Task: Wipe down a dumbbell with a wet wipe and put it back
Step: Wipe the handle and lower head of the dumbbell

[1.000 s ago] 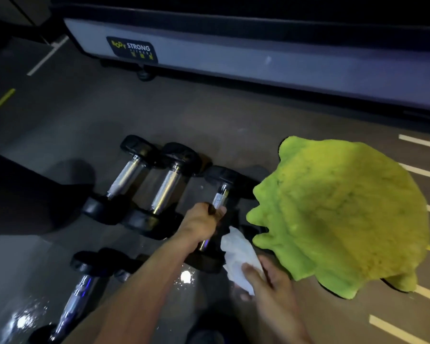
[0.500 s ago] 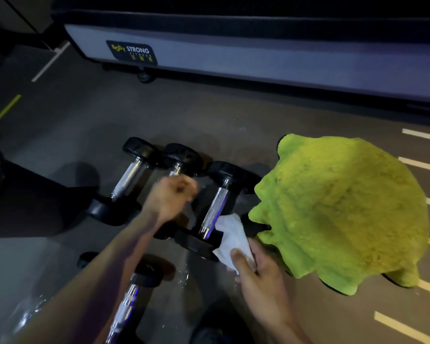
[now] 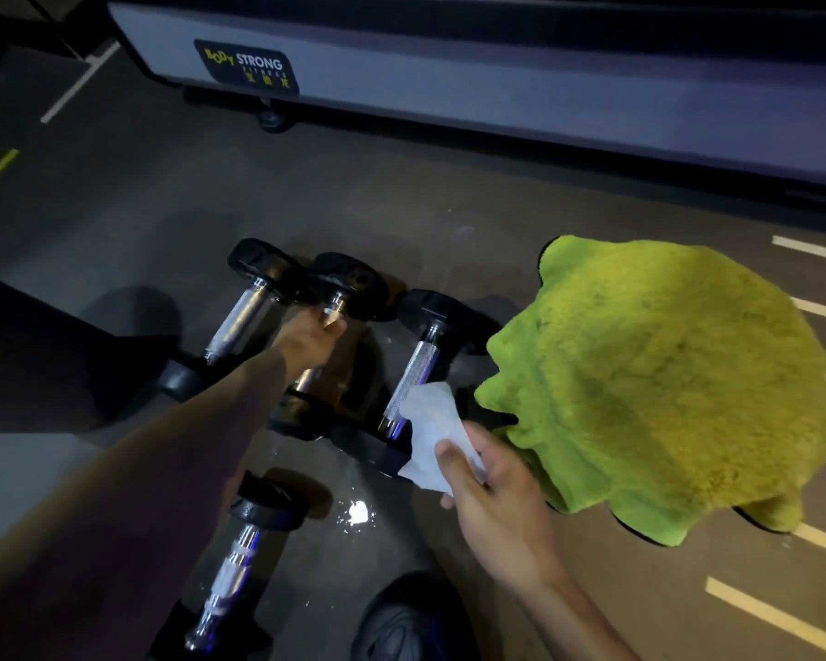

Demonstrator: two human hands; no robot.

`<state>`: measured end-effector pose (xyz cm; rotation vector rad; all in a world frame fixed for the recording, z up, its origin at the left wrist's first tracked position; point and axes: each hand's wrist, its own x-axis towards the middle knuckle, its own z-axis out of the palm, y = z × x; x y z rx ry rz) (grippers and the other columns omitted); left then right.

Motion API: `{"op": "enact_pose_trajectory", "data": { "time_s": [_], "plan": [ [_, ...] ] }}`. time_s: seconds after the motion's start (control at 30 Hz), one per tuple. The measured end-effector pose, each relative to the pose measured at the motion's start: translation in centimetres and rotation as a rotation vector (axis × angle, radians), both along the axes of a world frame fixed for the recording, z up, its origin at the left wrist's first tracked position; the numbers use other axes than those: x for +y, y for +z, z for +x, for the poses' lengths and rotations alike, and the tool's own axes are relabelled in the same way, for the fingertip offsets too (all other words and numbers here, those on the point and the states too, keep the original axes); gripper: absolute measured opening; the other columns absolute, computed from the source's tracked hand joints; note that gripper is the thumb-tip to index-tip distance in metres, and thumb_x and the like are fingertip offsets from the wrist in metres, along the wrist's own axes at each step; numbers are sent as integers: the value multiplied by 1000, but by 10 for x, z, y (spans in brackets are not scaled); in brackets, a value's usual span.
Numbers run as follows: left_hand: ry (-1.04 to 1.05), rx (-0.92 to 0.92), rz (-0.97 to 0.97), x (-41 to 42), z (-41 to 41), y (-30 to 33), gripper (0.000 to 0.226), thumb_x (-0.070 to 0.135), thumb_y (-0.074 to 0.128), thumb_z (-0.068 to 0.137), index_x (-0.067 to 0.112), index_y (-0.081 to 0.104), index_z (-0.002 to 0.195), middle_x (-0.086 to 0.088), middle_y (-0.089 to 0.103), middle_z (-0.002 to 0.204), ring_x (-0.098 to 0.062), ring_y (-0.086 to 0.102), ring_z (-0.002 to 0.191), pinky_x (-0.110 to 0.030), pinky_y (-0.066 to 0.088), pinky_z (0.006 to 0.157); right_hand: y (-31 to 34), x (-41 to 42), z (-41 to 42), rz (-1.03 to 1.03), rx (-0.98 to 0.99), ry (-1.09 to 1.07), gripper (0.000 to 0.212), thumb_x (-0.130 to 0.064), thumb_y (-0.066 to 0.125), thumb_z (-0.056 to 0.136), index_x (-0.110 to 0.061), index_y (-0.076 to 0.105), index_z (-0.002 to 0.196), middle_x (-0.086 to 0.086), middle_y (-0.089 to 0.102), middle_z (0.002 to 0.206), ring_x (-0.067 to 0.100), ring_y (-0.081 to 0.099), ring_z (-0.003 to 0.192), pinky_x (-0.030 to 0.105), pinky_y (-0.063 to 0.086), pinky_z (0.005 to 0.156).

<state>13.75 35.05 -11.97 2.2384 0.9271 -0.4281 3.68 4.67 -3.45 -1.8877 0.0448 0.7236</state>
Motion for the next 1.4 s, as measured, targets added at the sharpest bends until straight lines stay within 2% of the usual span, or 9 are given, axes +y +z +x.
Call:
{"op": "enact_pose_trajectory", "data": {
  "time_s": [0.2,0.33,0.43,0.53,0.8,1.0,1.17,1.23,1.4],
  "plan": [
    [19,-144,2,-12,-33,24,27,33,60,106,16,60,85,-6,71,82,-21,62,64,-36,54,69,24,-7,2,105,-47,5,17,-30,52,105,-26,66,94,-15,52,64,16,70,69,9,43,57],
    [-33,-302,-65,-8,-58,66,28,38,67,99,20,56,81,-6,64,70,-21,63,63,-40,51,69,44,-14,0,147,-103,0,21,-35,52,105,-18,63,98,1,53,72,9,70,63,33,51,65],
    [-27,-510,-187,-21,-76,120,30,56,68,81,26,67,85,-20,66,64,-19,66,61,-37,60,68,66,-25,-1,211,-168,-30,21,-33,55,105,-26,60,85,-9,51,68,13,66,60,37,54,65],
    [-114,-674,-293,-53,-87,185,31,51,69,89,22,71,101,-23,74,84,-26,70,74,-38,59,77,89,-38,-3,262,-196,-71,22,-43,59,98,-22,66,99,7,65,79,15,65,61,50,57,67],
    [-279,-1008,-649,-183,-65,292,16,28,60,99,15,68,104,0,74,80,-14,70,67,-25,58,65,145,-114,-6,360,-356,-368,14,-17,63,99,-21,75,96,14,69,74,21,57,61,38,49,57],
    [-287,-978,-820,-264,-26,300,18,15,54,107,3,64,116,-1,74,79,-14,71,63,-24,57,63,163,-155,-13,400,-422,-594,27,-20,53,103,-24,79,96,11,71,76,21,60,65,39,49,67],
    [-281,-896,-814,-285,-7,282,11,20,58,105,12,65,107,1,77,82,-15,73,66,-28,61,68,164,-173,-11,321,-427,-736,45,-22,57,101,-52,78,76,-15,77,75,7,70,70,34,53,79],
    [-284,-887,-799,-282,-5,282,13,24,58,105,14,66,108,0,78,84,-16,75,69,-28,61,69,164,-182,-9,261,-445,-709,33,-24,60,99,-45,81,85,-12,79,80,4,69,73,28,55,76],
    [-318,-851,-800,-271,-3,279,45,44,61,92,13,66,123,-3,79,93,-19,77,77,-27,60,72,172,-199,3,82,-452,-529,20,-23,62,98,-34,77,106,4,80,86,22,72,80,49,54,79]
  ]
}}
